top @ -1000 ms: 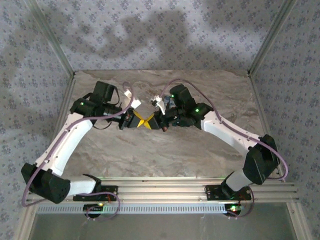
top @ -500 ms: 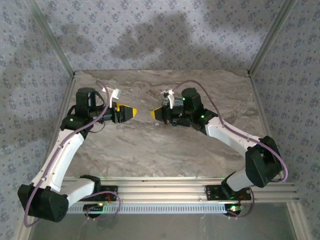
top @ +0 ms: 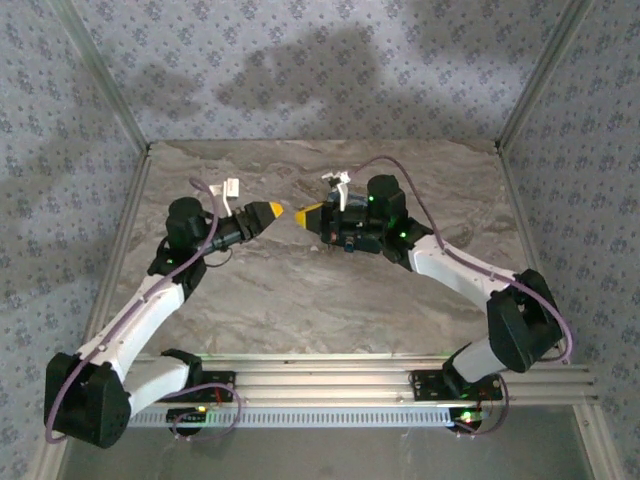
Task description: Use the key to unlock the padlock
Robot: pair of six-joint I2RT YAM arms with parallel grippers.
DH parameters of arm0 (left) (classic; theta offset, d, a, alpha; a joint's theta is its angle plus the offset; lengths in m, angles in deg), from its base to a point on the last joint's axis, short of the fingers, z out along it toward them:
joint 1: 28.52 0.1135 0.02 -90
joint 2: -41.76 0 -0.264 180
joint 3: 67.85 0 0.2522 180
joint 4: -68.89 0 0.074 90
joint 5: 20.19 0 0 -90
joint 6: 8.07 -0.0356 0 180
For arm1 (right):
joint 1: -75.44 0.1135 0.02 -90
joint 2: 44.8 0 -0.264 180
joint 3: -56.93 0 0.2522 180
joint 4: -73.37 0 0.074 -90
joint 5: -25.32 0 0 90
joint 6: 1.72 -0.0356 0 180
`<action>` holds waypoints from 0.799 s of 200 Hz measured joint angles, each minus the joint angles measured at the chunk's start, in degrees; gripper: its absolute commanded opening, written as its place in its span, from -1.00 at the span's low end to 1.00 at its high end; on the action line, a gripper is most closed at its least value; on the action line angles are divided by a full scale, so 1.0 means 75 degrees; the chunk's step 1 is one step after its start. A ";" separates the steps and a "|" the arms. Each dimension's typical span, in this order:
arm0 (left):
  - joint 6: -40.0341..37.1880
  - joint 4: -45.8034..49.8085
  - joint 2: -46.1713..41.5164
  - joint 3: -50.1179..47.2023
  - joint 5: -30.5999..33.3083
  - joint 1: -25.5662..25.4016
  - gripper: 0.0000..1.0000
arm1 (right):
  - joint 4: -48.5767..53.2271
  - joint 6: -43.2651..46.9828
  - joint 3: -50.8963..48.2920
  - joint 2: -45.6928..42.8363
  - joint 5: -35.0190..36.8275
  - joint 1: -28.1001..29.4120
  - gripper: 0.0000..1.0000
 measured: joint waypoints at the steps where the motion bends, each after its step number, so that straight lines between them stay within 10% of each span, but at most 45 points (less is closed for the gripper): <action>1: 0.0017 -0.0044 0.0000 0.0000 0.0003 -0.0015 0.18 | -0.0003 -0.0012 0.0000 0.0009 -0.0003 0.0000 -1.00; 89: 0.0370 -0.0807 0.0347 -0.0134 0.0178 -0.0152 0.30 | -0.0245 -0.0259 0.0280 0.0405 -0.0195 0.0201 -1.00; 160: 0.0312 -0.1058 0.0568 -0.0157 -0.0128 -0.0326 -0.22 | -0.0280 -0.0289 0.0294 0.0405 -0.0195 0.0274 -1.00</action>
